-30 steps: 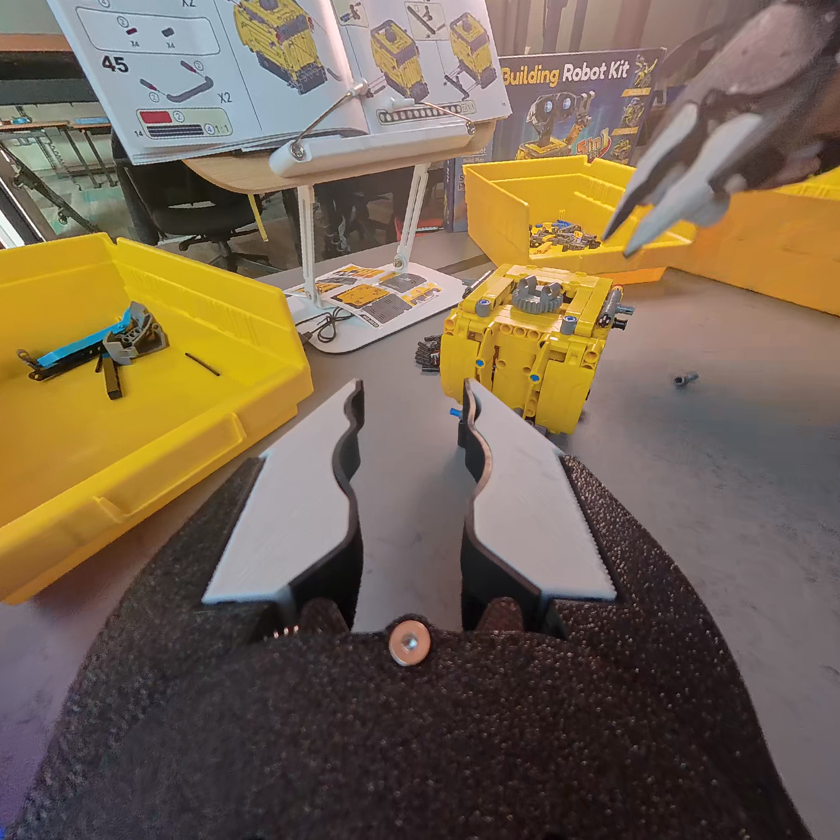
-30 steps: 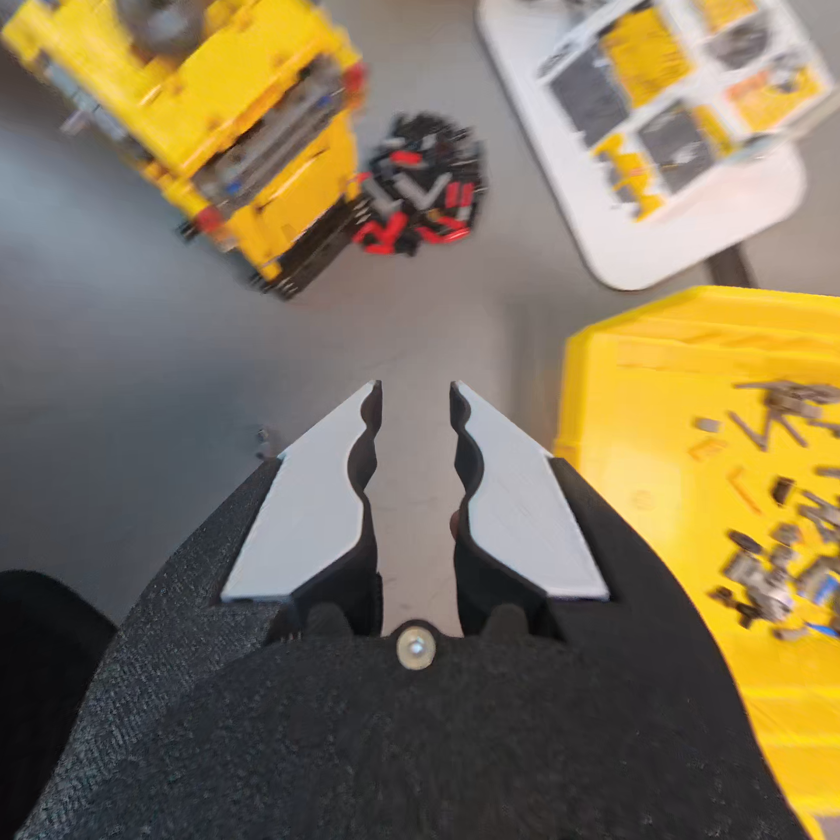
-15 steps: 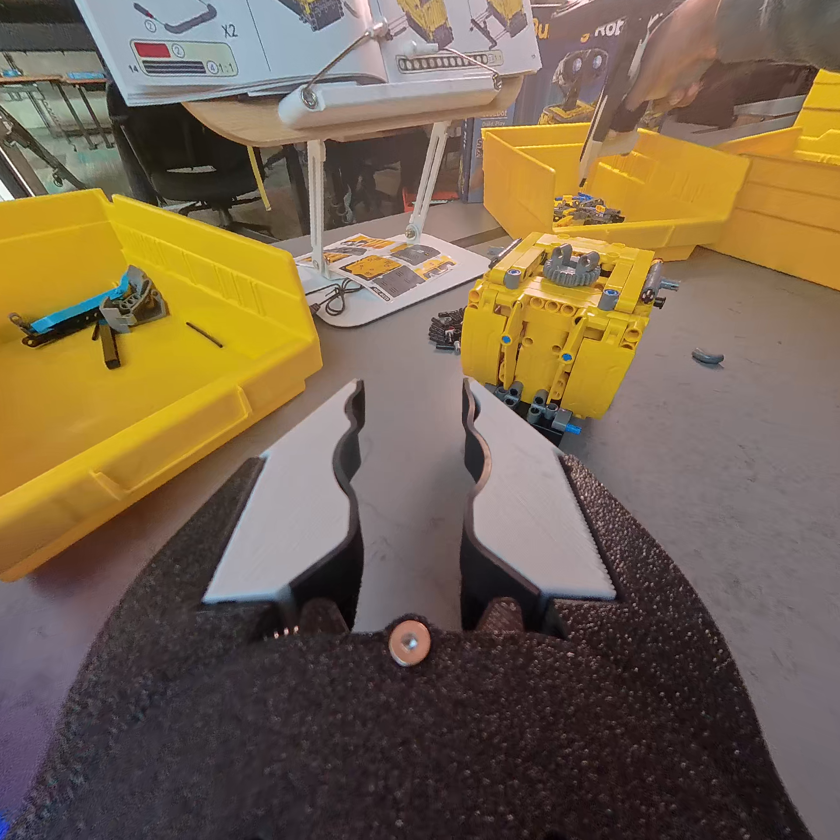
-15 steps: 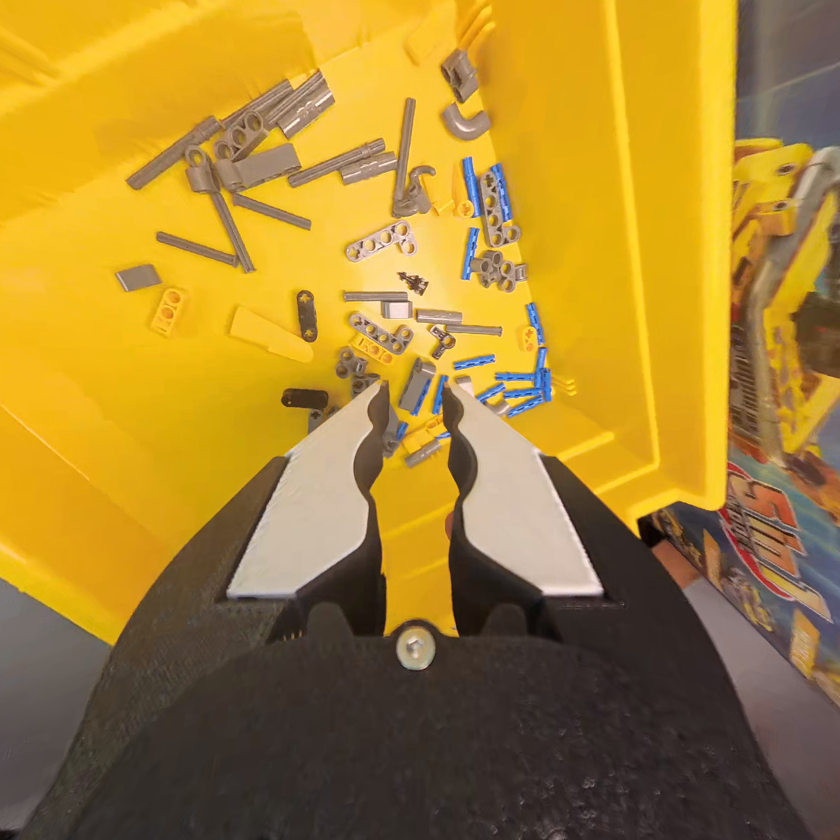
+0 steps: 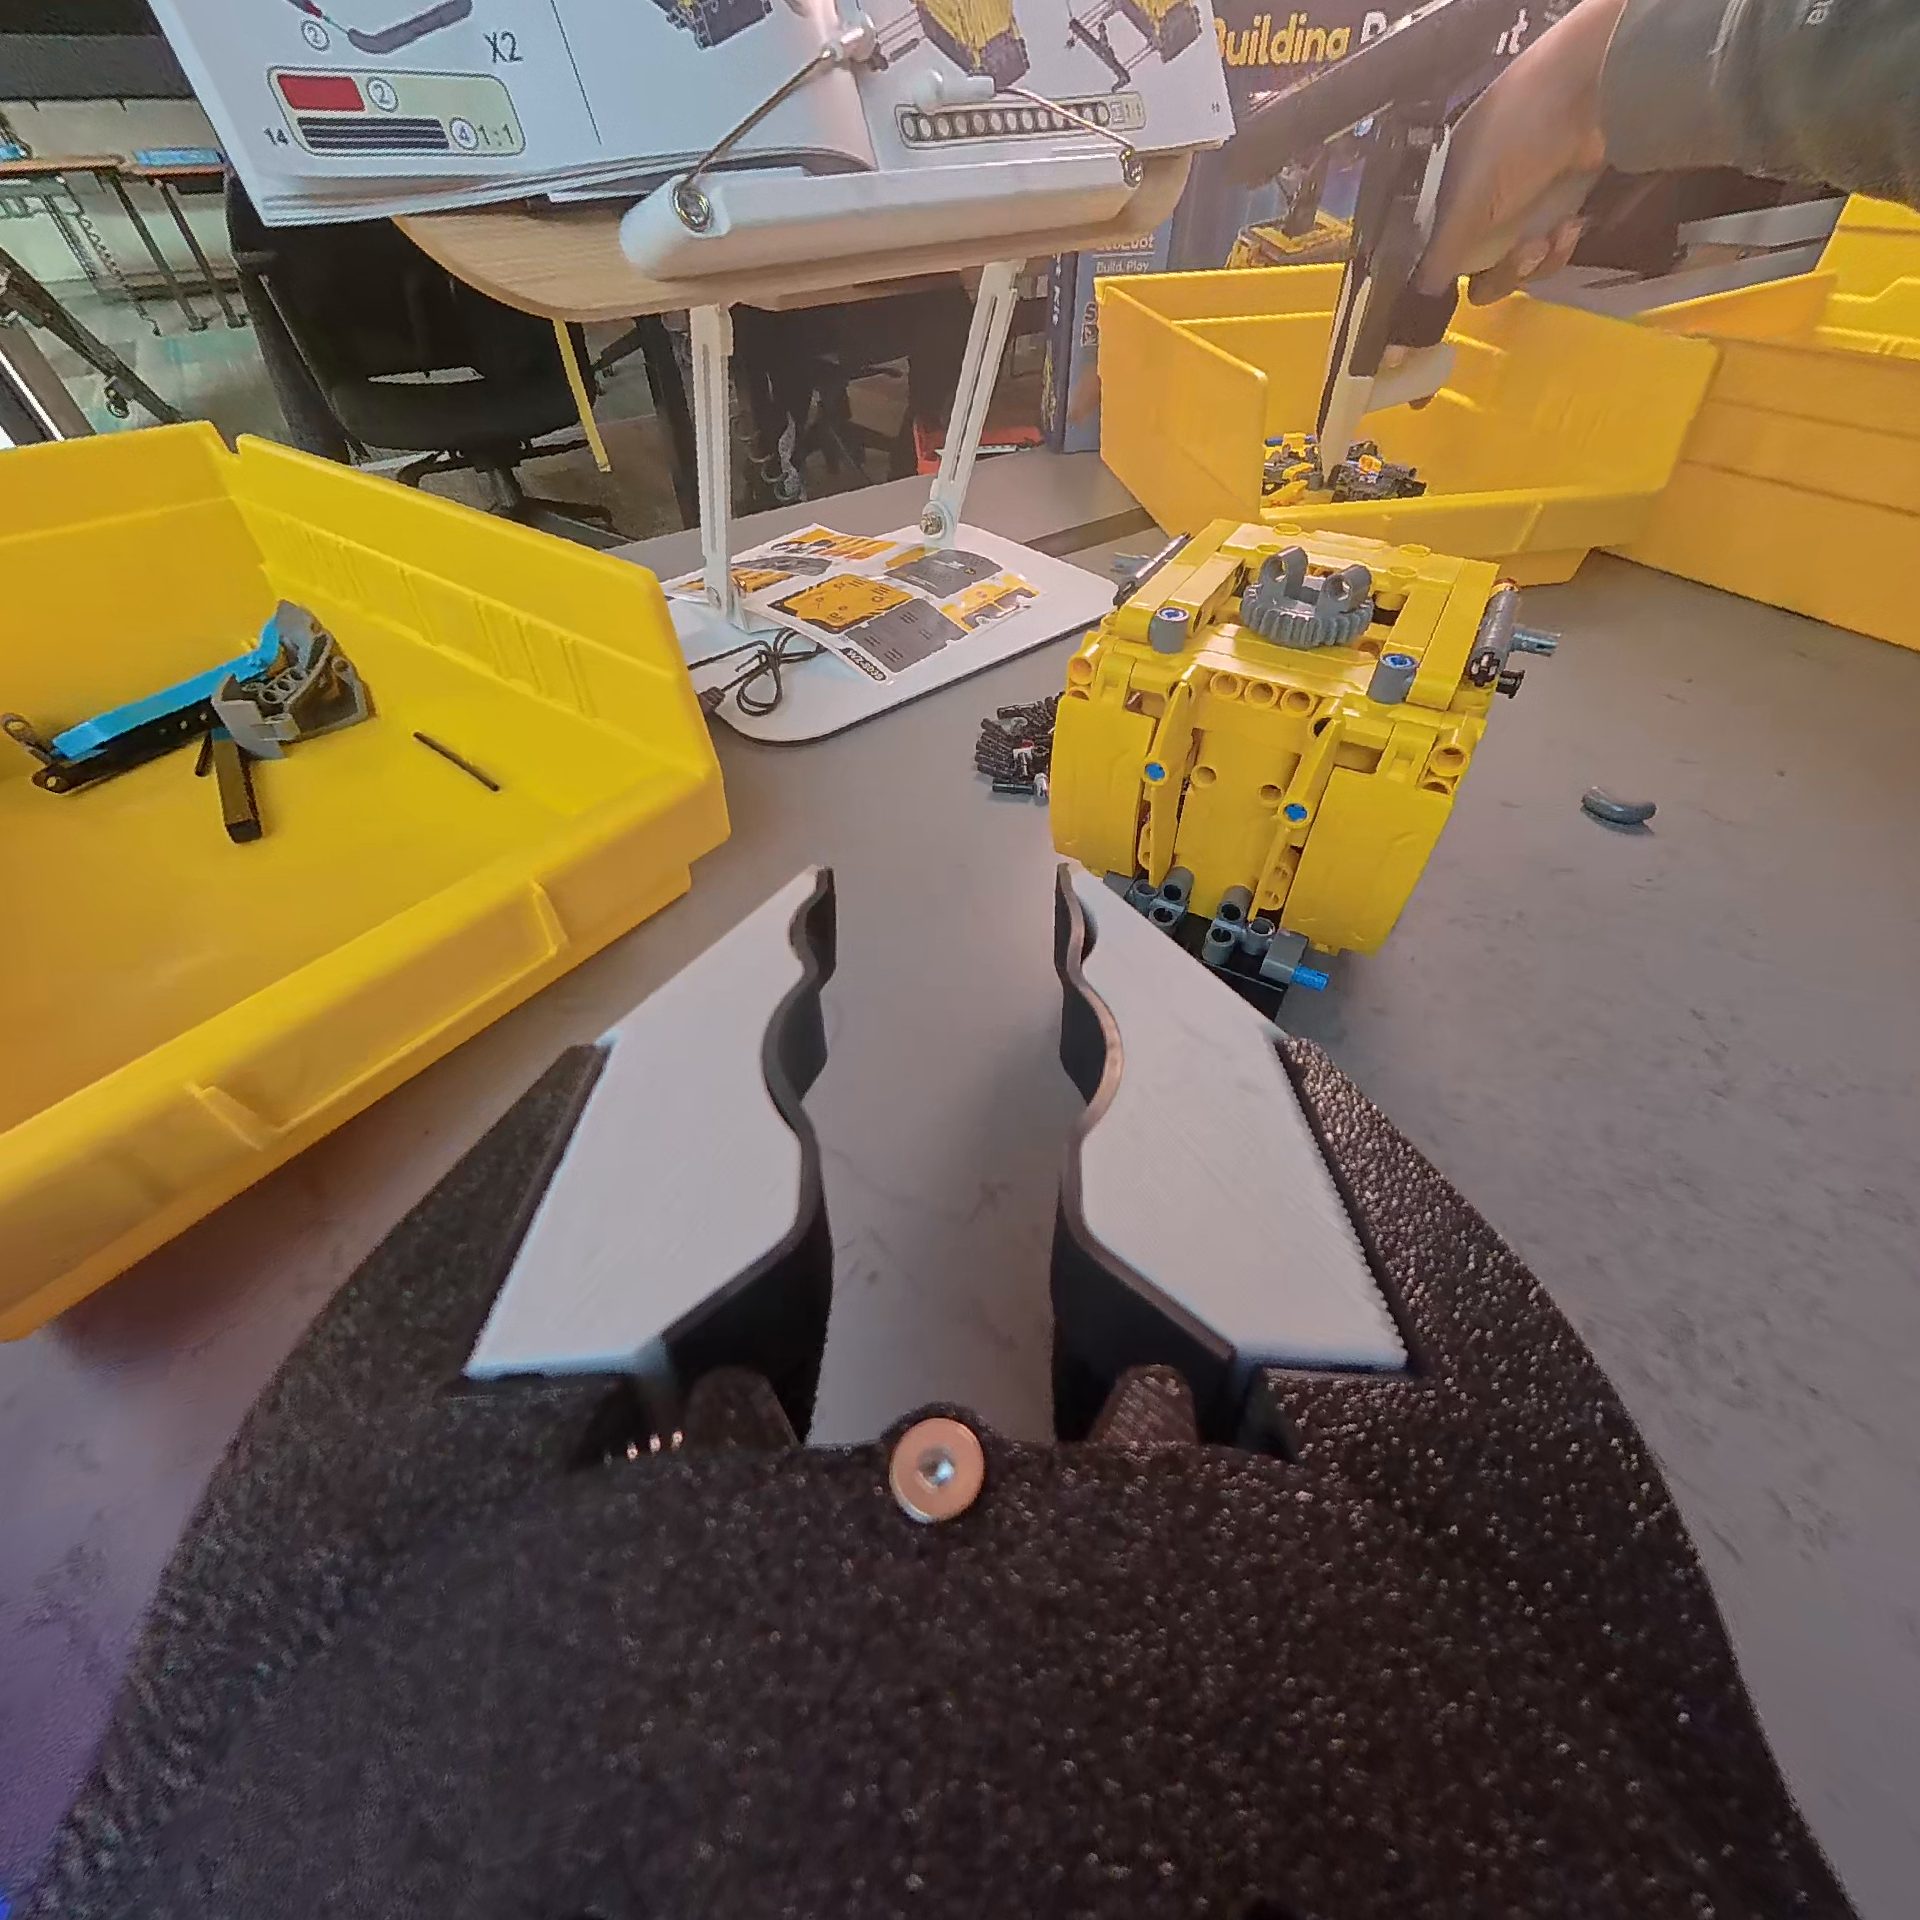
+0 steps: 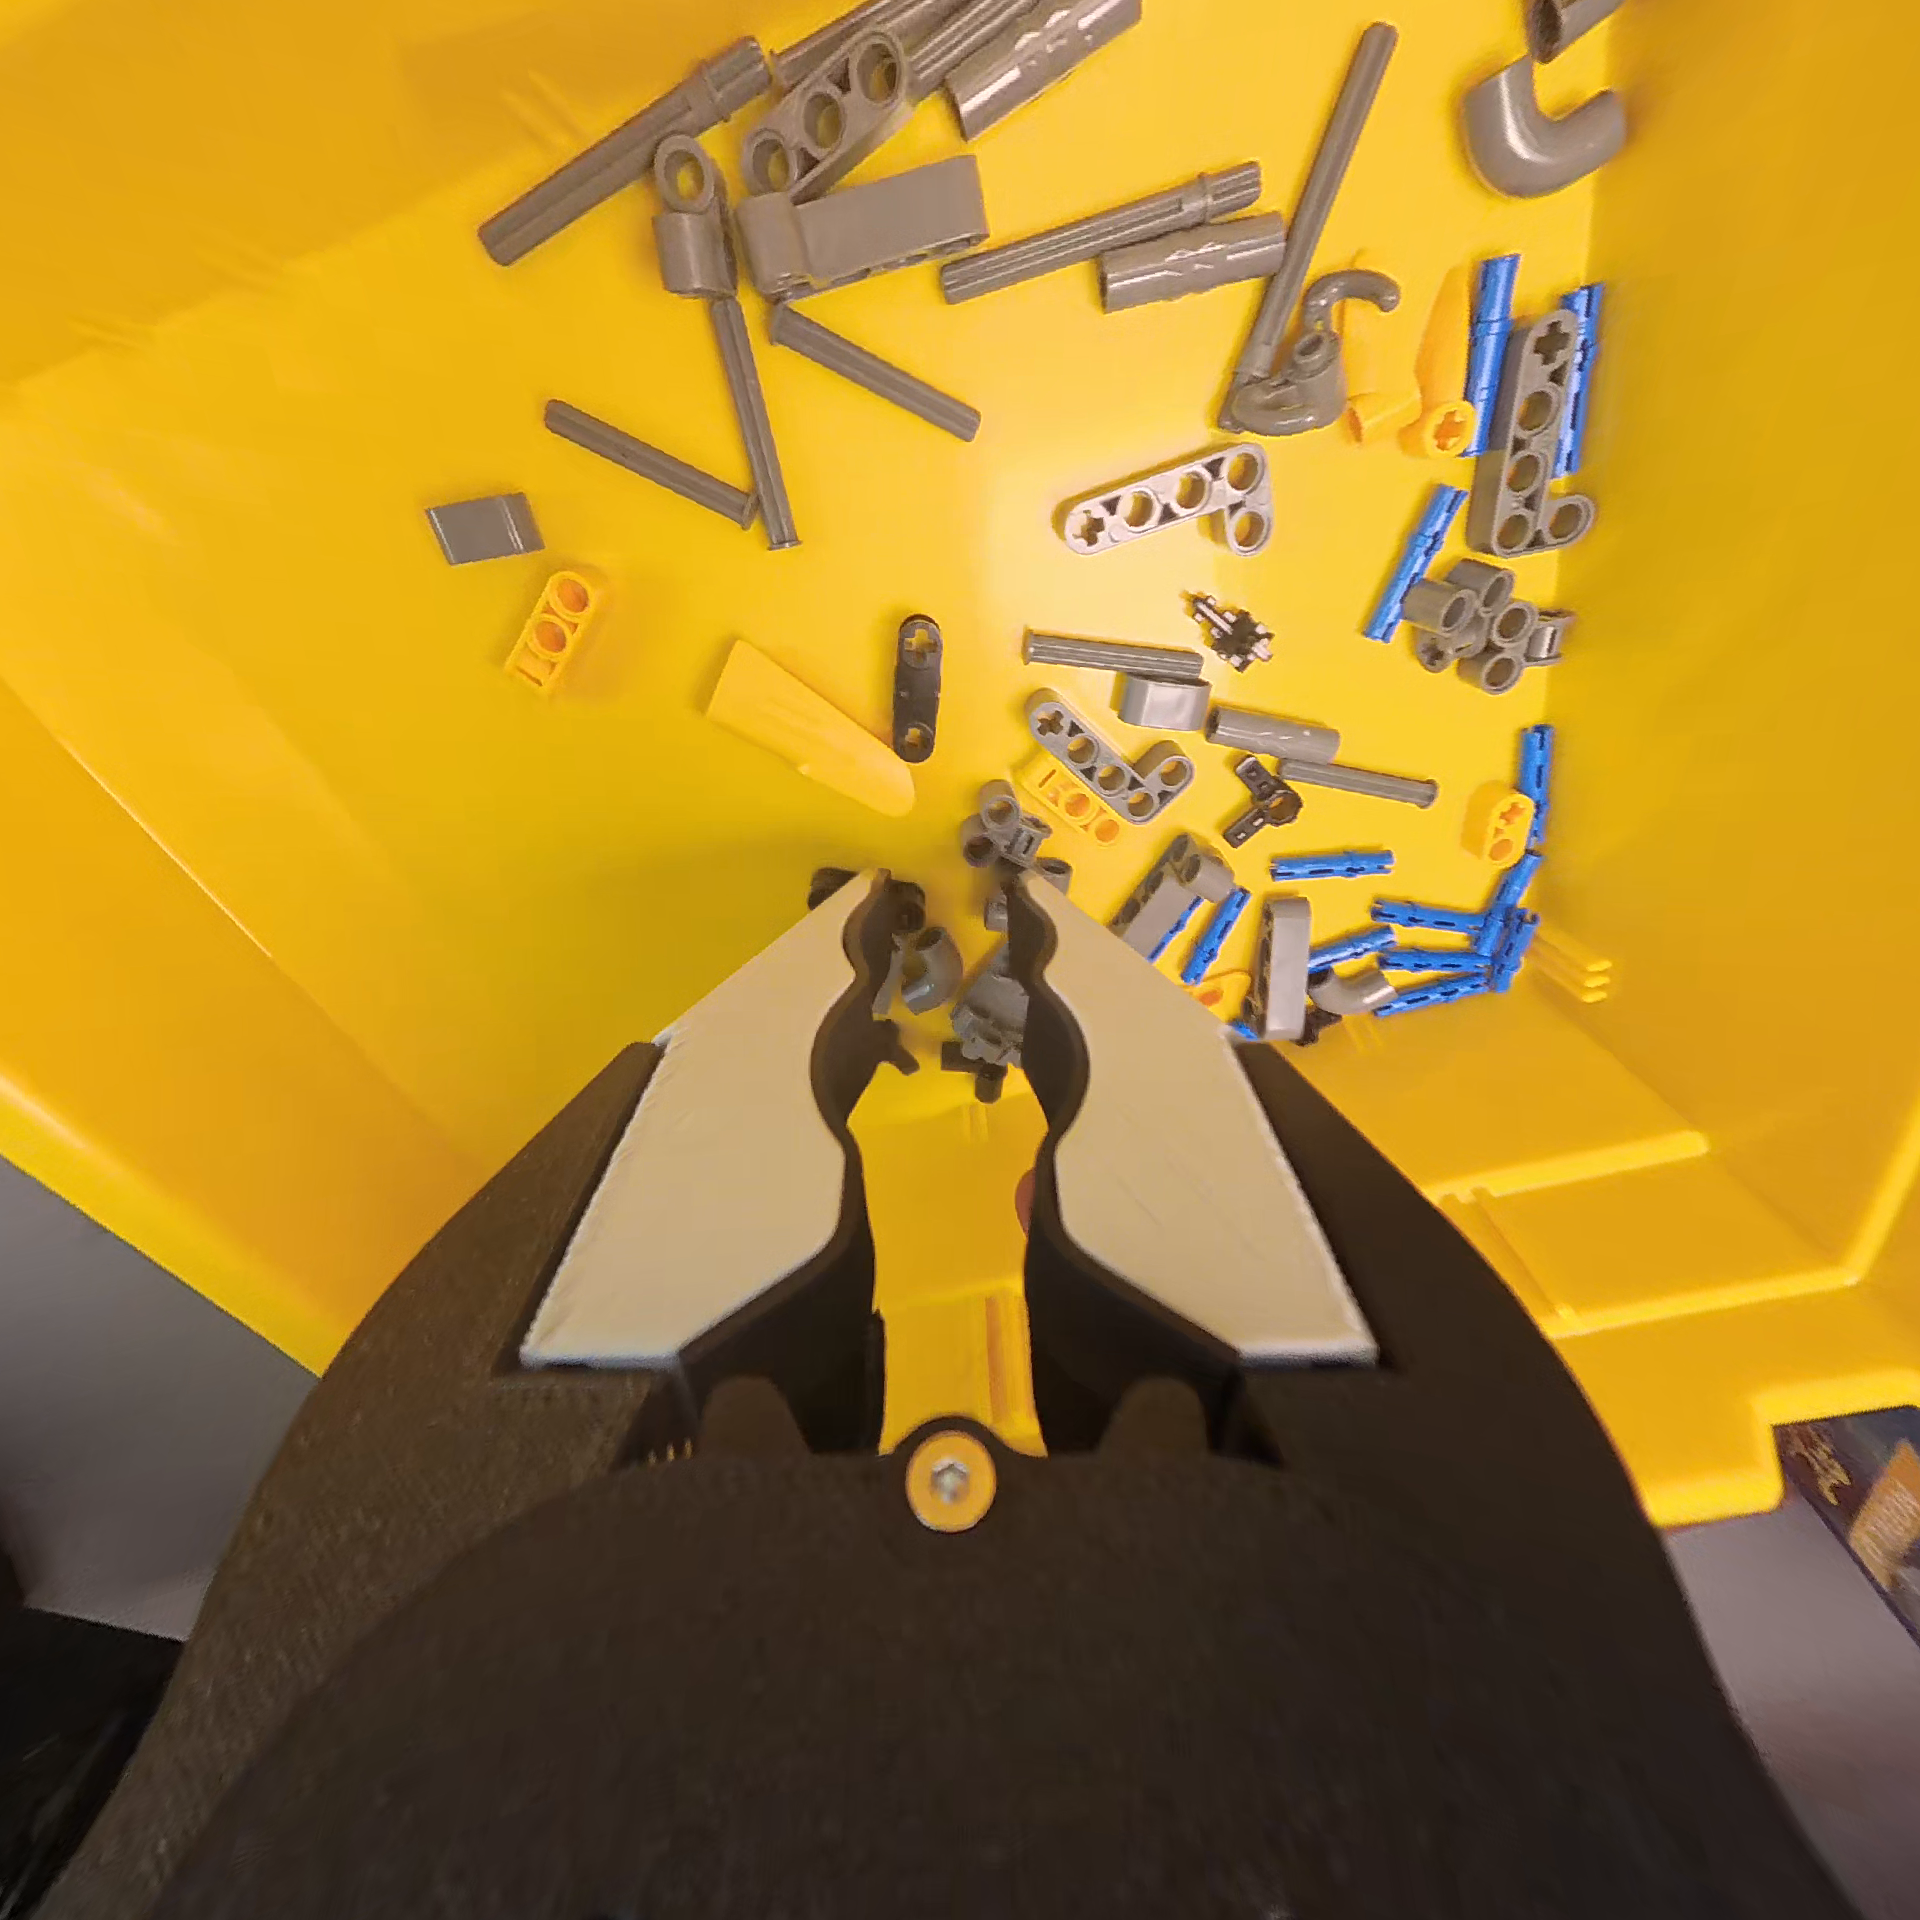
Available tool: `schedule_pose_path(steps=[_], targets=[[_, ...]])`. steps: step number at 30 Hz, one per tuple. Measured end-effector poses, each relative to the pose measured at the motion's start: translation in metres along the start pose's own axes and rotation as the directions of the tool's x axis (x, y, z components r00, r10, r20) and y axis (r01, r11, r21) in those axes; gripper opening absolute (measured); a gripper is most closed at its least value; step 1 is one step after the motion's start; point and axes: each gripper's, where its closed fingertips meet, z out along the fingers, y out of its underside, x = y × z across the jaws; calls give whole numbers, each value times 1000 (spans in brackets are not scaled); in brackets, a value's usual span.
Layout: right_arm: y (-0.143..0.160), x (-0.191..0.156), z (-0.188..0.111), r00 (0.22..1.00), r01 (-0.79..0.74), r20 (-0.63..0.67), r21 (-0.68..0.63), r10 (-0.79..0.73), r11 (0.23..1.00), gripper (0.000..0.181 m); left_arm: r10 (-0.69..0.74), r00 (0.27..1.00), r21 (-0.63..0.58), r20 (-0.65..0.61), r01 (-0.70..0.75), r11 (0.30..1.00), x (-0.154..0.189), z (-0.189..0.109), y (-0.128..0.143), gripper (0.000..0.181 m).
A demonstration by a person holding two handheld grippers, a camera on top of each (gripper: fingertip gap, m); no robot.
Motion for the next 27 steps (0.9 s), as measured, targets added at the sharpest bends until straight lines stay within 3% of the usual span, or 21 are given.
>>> schedule_pose_path(steps=[6, 10, 13, 16, 27], targets=[[-10, -31, -4, 989, 72, 119, 94, -83, 993, 2, -2, 1000, -4, 1, 2, 1000, 0, 0, 1, 41], [-17, -47, -23, 983, 135, 105, 163, -153, 977, 11, -2, 1000, -3, 1, 2, 1000, -1, 0, 0, 41], [11, -17, -20, 975, 208, -80, -14, -208, 978, 10, 1, 1000, -5, -2, -1, 1000, 0, 1, 1, 41], [28, -2, -8, 960, 227, -139, -109, -241, 968, 7, 10, 1000, -3, -3, -10, 1000, 1, 0, 0, 41], [23, -9, 5, 958, 250, -114, -111, -262, 962, 6, 3, 1000, -10, 4, -3, 1000, 0, 1, 1, 41]])
